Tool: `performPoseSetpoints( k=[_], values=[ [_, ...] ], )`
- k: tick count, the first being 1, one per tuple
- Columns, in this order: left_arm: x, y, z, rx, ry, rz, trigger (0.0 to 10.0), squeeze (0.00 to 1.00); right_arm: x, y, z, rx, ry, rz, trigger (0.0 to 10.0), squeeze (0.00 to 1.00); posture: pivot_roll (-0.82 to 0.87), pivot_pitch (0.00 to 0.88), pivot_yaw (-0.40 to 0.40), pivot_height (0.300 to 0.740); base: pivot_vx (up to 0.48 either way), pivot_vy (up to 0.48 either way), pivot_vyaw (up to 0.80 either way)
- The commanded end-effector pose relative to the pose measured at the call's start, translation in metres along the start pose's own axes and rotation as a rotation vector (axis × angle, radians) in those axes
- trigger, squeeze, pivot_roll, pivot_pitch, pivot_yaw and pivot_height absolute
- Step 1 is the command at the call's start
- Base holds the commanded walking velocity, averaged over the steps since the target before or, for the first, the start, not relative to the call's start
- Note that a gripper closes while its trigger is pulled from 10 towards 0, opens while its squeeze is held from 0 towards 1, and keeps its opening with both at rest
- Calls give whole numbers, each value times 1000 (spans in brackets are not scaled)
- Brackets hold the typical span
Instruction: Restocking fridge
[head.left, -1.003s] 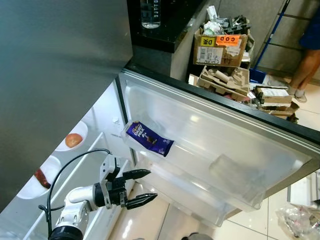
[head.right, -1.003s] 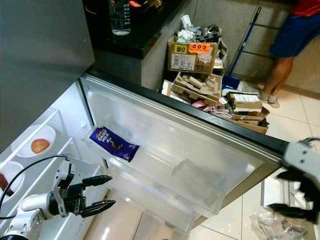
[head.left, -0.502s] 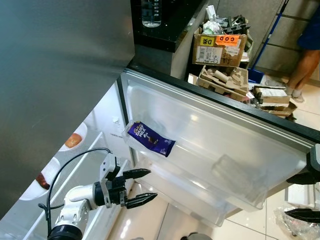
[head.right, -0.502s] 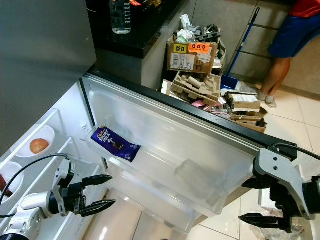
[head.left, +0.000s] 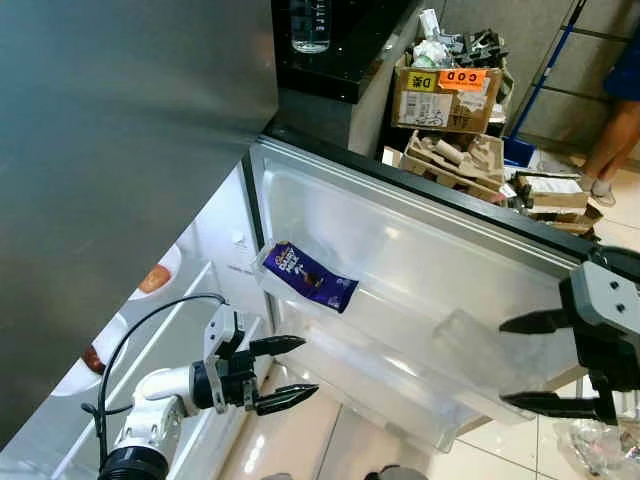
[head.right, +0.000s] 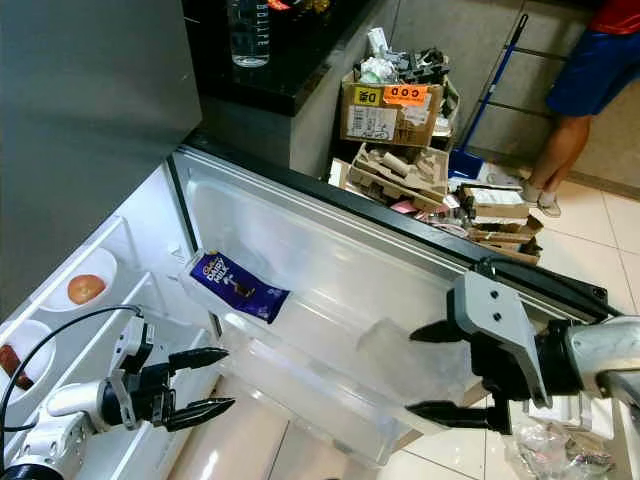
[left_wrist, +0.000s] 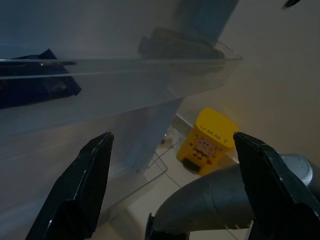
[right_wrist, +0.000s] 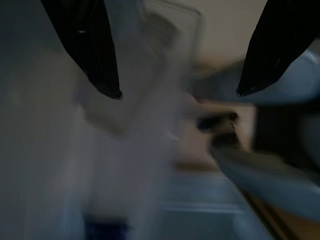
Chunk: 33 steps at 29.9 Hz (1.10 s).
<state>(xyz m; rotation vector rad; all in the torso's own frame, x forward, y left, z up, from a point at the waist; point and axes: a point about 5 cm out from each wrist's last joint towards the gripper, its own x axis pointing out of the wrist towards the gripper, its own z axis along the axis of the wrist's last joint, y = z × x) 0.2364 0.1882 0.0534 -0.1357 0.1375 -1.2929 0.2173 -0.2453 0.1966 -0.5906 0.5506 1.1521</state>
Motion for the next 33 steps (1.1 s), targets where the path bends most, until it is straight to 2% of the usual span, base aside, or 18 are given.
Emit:
performPoseSetpoints(
  k=[1, 2, 4, 5, 8, 11, 16, 19, 25, 33],
  values=[
    [-3, -2, -3, -9, 24, 0, 10000, 0, 2, 0, -6, 11, 44, 0, 10000, 0, -92, 99, -37, 740, 0, 0, 0],
    [-3, -1, -3, -8, 24, 0, 10000, 0, 6, -2, -10, 14, 86, -10, 10000, 0, -94, 98, -38, 740, 0, 0, 0],
    [-3, -1, -3, -8, 23, 1, 10000, 0, 8, -3, -12, 13, 101, -15, 10000, 0, -94, 98, -38, 740, 0, 0, 0],
    [-2, -1, -3, -9, 23, 0, 10000, 0, 17, -7, -15, -3, 130, -36, 10000, 0, -95, 98, -38, 740, 0, 0, 0],
    [-1, -1, -3, -9, 23, -2, 10000, 0, 24, -10, -16, -22, 140, -44, 10000, 0, -95, 98, -36, 740, 0, 0, 0],
    [0, -1, -3, -10, 21, -4, 10000, 0, 36, -25, -16, -64, 158, -138, 10000, 0, -91, 97, -36, 740, 0, 0, 0],
    [1, -2, -4, -10, 20, -3, 10000, 0, 40, -33, -20, -77, 191, -174, 10000, 0, -86, 97, -39, 740, 0, 0, 0],
    [1, -2, -4, -10, 20, 0, 10000, 0, 35, -40, -30, -77, 263, -209, 10000, 0, -86, 99, -41, 740, 0, 0, 0],
    [1, -3, -6, -15, 23, -2, 10000, 0, 36, -41, -31, -78, 269, -203, 10000, 0, -91, 99, -42, 740, 0, 0, 0],
    [4, -4, -7, -16, 23, -7, 10000, 0, 51, -38, -31, -87, 247, -143, 10000, 0, -89, 92, -44, 740, 0, 0, 0]
  ],
)
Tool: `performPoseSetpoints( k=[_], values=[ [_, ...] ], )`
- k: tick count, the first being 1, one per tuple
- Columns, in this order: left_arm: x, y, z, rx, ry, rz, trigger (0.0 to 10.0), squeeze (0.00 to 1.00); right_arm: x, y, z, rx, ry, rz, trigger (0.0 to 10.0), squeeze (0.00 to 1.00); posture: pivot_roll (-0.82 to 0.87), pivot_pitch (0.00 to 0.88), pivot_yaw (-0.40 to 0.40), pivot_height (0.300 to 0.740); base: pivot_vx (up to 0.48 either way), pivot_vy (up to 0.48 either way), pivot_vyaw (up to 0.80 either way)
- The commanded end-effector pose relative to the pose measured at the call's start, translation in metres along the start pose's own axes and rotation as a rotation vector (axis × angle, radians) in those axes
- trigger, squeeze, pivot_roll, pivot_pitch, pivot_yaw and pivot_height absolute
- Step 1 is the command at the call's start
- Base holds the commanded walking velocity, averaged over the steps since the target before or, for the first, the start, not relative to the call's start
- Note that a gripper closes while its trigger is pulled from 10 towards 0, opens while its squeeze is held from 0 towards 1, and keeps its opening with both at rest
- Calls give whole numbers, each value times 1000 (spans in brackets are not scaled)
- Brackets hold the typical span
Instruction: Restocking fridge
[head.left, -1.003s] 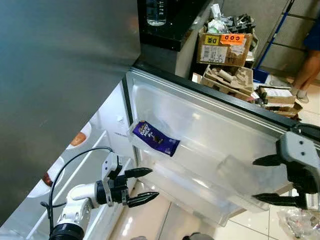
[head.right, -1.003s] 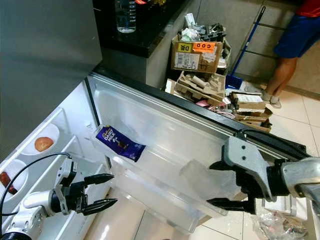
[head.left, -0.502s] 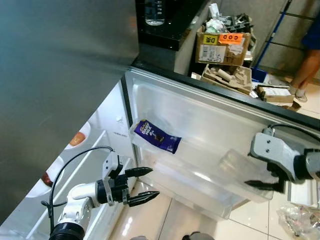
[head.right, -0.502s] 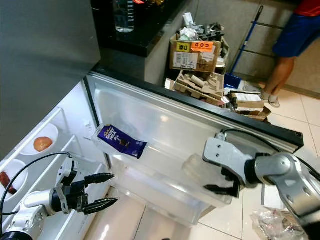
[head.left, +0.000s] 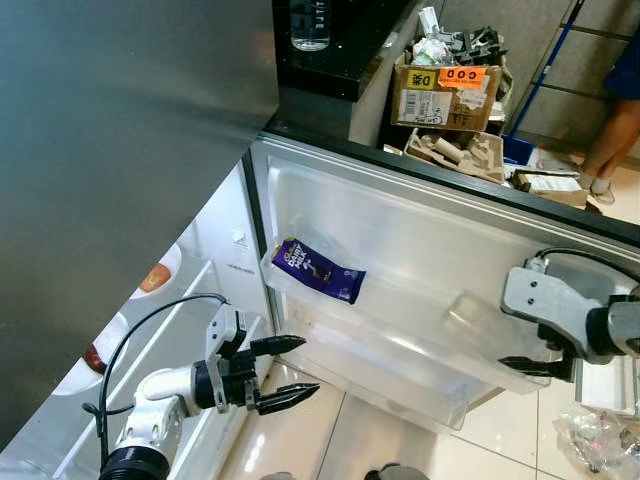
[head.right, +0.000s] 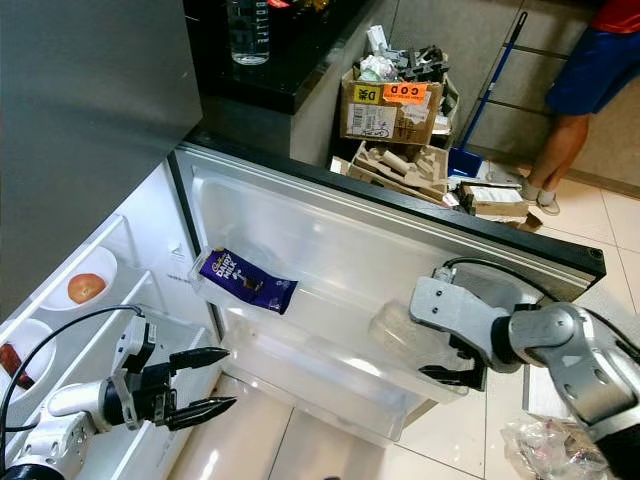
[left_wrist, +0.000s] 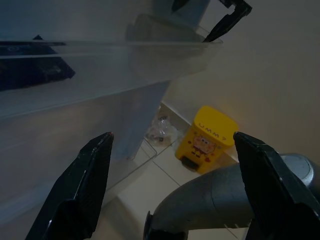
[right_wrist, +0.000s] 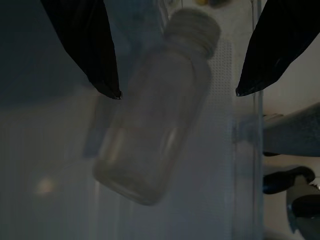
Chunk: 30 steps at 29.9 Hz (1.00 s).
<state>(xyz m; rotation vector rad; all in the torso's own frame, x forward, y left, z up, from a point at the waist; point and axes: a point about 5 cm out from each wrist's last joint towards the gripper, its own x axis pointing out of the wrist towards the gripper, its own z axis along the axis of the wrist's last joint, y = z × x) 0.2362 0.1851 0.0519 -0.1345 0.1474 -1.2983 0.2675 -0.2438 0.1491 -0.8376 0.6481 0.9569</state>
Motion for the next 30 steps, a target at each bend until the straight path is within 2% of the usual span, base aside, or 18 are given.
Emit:
performPoseSetpoints(
  k=[1, 7, 13, 18, 30],
  values=[
    [1, -3, -5, -12, 16, -2, 10000, 0, 5, 3, -1, -8, 0, 30, 10000, 0, -89, 90, -45, 740, 0, 0, 0],
    [1, -4, -6, -12, 18, -4, 10000, 0, 11, 4, 1, -19, 3, 44, 10000, 0, -89, 89, -47, 740, 0, 0, 0],
    [2, -4, -6, -15, 17, -5, 10000, 0, 19, 5, -2, -11, 59, 64, 10000, 0, -91, 93, -48, 740, 0, 0, 0],
    [2, -5, -7, -17, 16, -2, 10000, 0, 15, 4, -11, 29, 119, 86, 10000, 0, -91, 100, -51, 740, 0, 0, 0],
    [3, -5, -8, -20, 11, 7, 10000, 0, 11, 3, -14, 25, 167, 122, 10000, 0, -91, 101, -58, 740, 0, 0, 0]
  ],
)
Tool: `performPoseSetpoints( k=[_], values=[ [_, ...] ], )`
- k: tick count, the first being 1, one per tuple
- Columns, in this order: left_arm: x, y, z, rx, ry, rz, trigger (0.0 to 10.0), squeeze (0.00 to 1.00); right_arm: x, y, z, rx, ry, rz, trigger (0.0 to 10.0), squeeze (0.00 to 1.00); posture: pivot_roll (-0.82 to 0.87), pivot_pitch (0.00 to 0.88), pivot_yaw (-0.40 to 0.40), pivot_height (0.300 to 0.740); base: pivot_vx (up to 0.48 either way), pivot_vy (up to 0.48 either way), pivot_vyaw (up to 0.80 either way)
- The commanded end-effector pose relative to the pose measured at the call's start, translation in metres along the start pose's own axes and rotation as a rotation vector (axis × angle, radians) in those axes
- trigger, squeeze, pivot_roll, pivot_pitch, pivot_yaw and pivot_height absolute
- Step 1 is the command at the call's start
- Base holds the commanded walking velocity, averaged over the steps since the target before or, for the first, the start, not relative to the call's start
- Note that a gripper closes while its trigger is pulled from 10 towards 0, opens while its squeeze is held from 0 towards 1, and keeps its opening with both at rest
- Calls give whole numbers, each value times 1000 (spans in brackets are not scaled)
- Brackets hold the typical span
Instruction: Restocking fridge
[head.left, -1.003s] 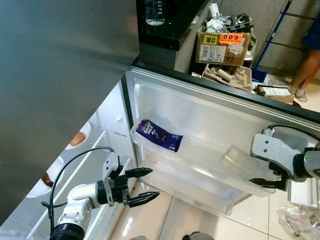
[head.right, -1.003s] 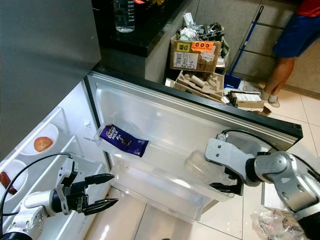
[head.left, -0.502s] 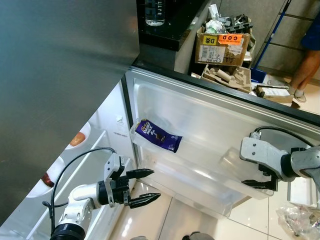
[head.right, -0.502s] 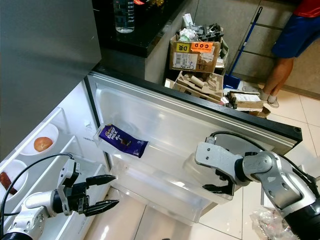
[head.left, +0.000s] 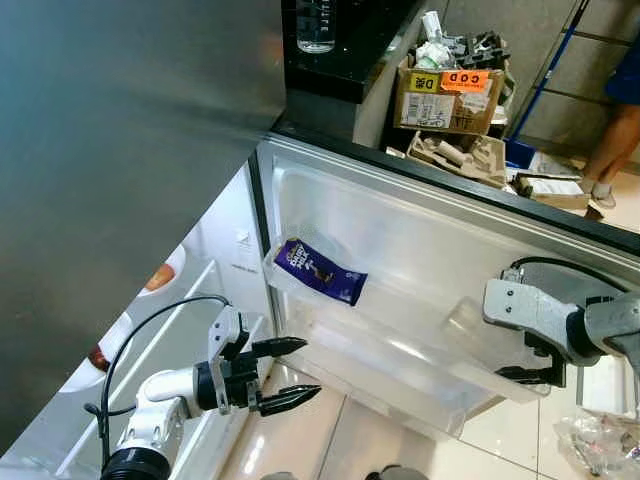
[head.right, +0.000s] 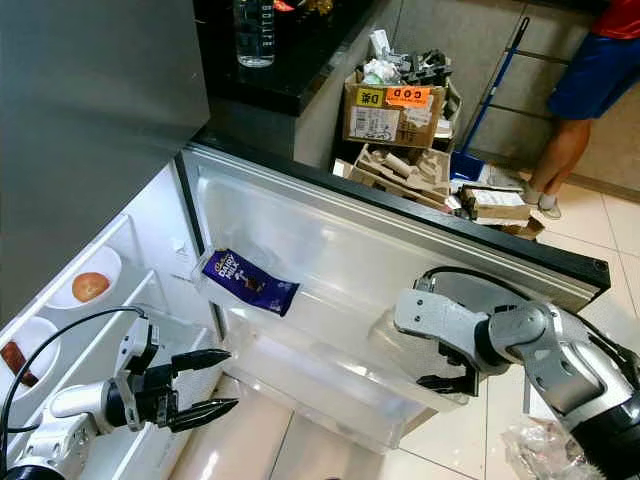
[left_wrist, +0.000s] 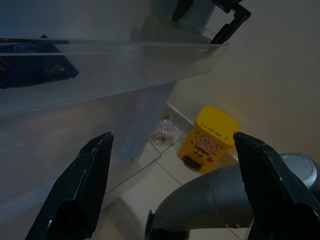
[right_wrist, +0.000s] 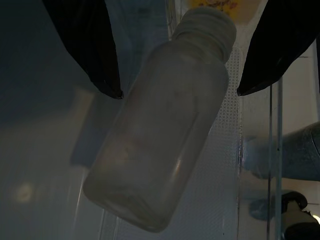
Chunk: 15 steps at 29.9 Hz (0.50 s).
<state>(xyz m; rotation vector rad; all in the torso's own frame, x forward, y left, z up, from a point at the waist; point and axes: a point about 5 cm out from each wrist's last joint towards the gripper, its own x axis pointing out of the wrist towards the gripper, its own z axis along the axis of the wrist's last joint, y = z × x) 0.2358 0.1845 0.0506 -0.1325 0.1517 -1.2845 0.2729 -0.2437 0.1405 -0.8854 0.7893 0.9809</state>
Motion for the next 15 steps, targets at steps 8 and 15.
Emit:
performPoseSetpoints(
  k=[8, 15],
  values=[
    [2, -4, -7, -17, 8, -3, 10000, 0, 5, 7, -10, 31, 49, 52, 0, 0, -91, 101, -58, 740, 0, 0, 0],
    [2, -4, -6, -15, 11, -3, 10000, 0, 3, 3, -10, 22, 55, 21, 0, 0, -95, 101, -54, 740, 0, 0, 0]
  ],
)
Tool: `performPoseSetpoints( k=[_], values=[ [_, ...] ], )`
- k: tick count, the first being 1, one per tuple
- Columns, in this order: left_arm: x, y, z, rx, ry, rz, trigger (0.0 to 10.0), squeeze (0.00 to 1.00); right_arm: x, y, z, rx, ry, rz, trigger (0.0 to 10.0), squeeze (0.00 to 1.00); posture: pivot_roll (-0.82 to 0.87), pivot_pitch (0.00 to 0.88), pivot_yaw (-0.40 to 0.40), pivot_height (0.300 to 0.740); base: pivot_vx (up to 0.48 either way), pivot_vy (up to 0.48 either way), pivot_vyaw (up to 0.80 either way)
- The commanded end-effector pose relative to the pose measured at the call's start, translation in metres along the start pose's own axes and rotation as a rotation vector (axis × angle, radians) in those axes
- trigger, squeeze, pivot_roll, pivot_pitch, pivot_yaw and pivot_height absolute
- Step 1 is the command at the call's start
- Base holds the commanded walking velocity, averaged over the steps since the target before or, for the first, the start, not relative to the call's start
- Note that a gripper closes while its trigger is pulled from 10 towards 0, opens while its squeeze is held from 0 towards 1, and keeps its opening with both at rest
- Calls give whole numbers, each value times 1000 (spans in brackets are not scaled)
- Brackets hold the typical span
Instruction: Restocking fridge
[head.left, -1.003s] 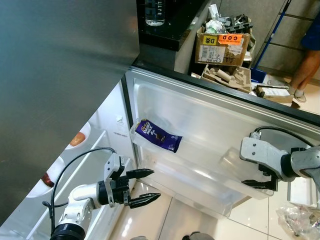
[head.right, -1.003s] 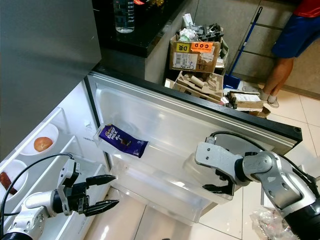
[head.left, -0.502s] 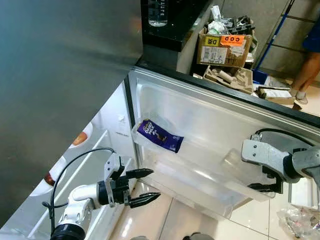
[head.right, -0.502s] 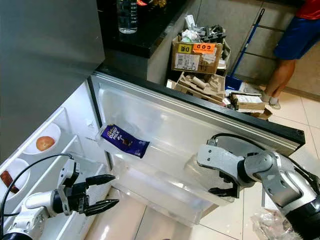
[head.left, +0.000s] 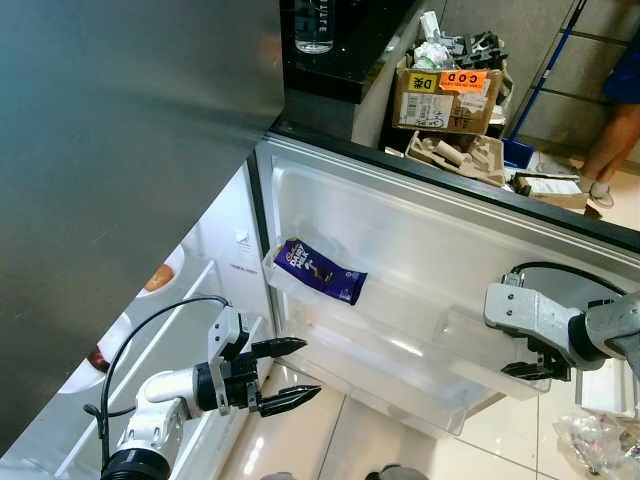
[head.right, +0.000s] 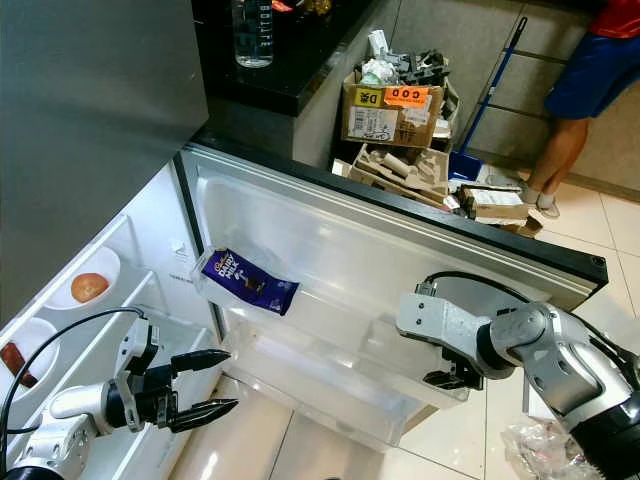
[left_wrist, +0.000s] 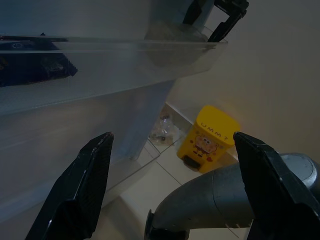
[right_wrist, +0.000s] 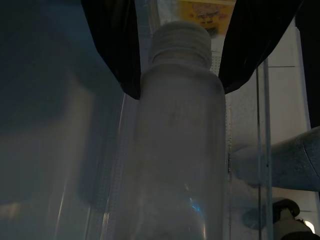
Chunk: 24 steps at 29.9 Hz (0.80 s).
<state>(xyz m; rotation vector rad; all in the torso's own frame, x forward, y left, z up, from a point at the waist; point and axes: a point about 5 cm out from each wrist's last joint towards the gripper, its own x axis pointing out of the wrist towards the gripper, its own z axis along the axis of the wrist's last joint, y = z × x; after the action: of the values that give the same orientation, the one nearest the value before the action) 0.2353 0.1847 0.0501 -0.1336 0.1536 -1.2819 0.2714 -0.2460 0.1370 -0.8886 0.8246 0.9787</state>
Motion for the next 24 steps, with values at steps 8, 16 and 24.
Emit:
performPoseSetpoints(
  k=[8, 16, 24],
  values=[
    [4, -3, -5, -12, 9, -12, 10000, 0, -7, -17, 4, -38, -26, -118, 0, 0, -96, 102, -51, 740, 0, 0, 0],
    [5, -3, -3, -8, 6, -18, 10000, 0, -25, -30, 16, -85, -81, -210, 0, 0, -97, 98, -50, 740, 0, 0, 0],
    [9, -2, 2, 4, -13, -36, 10000, 0, -41, -32, 31, -132, -165, -208, 0, 0, -102, 95, -50, 740, 0, 0, 0]
  ],
)
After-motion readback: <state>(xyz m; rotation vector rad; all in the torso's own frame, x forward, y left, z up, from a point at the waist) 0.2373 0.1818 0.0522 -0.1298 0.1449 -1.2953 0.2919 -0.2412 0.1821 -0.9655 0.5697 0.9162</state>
